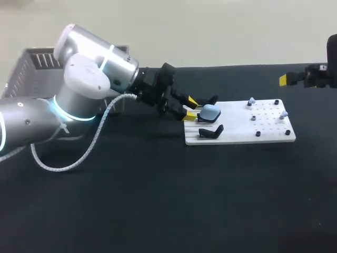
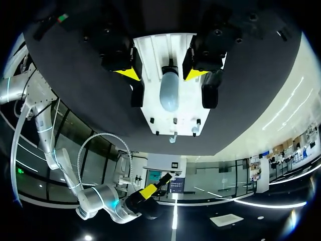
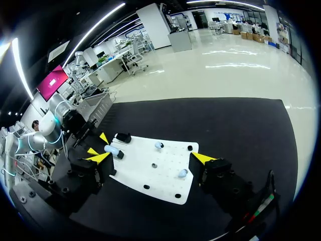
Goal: Pick up each earbud case from the left stands, insert the matching earbuds, close the lid, and place the case in the box.
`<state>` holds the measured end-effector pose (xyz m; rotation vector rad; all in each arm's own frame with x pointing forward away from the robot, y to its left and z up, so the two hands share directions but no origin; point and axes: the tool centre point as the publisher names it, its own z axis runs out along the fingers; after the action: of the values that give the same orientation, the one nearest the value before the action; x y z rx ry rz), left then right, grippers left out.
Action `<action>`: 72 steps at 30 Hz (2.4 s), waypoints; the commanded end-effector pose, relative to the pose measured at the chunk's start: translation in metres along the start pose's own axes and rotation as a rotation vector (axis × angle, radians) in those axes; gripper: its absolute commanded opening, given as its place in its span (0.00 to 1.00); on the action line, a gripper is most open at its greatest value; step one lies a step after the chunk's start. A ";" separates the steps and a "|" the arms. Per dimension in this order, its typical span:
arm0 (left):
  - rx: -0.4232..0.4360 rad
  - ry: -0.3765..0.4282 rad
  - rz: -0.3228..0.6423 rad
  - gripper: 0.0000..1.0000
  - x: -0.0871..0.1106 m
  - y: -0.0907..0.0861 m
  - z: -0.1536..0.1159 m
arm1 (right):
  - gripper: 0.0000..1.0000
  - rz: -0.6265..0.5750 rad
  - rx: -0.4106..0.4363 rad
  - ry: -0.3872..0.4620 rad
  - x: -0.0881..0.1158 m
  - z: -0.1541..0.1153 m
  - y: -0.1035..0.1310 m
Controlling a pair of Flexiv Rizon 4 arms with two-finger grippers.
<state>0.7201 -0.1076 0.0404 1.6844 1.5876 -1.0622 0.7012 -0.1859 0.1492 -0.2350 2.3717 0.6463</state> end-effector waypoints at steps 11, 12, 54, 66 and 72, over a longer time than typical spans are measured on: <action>0.027 -0.002 0.000 0.52 -0.002 0.009 0.011 | 1.00 0.000 0.002 0.000 0.000 -0.001 0.000; 0.028 -0.002 0.001 0.52 -0.003 0.008 0.011 | 1.00 0.000 0.002 0.000 0.000 -0.001 0.000; -0.002 -0.025 0.012 0.62 0.000 0.004 0.030 | 1.00 0.000 0.002 0.000 0.000 -0.001 0.000; -0.015 -0.030 0.027 0.54 -0.001 0.008 0.031 | 1.00 0.000 0.002 0.000 0.000 -0.001 0.000; -0.011 -0.039 0.034 0.54 -0.002 0.011 0.033 | 1.00 0.000 0.002 0.000 0.000 -0.001 0.000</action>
<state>0.7244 -0.1366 0.0263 1.6697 1.5368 -1.0608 0.7012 -0.1859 0.1492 -0.2350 2.3717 0.6463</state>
